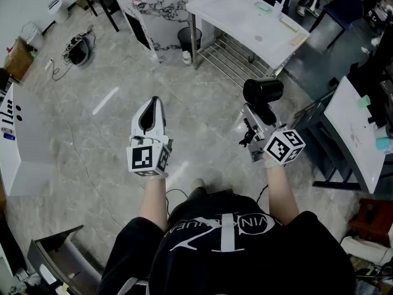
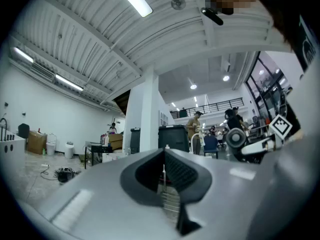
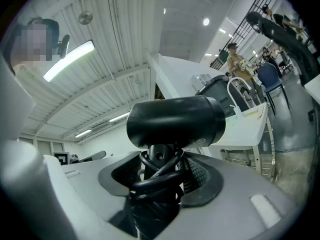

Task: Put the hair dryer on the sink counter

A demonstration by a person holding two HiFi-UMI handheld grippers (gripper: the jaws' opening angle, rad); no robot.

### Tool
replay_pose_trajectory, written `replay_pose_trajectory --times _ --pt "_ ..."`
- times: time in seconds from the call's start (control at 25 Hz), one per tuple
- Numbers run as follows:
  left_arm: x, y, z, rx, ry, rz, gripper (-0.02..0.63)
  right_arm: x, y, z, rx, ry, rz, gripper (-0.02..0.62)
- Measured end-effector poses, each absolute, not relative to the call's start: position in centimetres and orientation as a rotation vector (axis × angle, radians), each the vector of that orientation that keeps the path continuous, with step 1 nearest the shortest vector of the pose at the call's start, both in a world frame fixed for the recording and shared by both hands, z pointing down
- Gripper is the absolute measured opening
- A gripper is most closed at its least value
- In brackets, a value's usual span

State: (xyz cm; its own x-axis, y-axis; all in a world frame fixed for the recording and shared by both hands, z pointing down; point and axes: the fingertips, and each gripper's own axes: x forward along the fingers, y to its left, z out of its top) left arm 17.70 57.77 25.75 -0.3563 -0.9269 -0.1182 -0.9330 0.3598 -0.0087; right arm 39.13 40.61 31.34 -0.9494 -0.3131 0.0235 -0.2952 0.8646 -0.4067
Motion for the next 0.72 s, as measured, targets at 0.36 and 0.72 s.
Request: replay_pose_trajectory --times 0.36,0.72 --pt "15.4 60.6 26.8 -1.691 2.530 0.096 0.000 38.0 42.0 32.1 -0.509 2.957 -0.662 0.241" --pt "12.7 63.6 29.0 -1.665 2.585 0.112 0.000 37.6 43.9 33.1 -0.524 2.926 -0.649 0.241"
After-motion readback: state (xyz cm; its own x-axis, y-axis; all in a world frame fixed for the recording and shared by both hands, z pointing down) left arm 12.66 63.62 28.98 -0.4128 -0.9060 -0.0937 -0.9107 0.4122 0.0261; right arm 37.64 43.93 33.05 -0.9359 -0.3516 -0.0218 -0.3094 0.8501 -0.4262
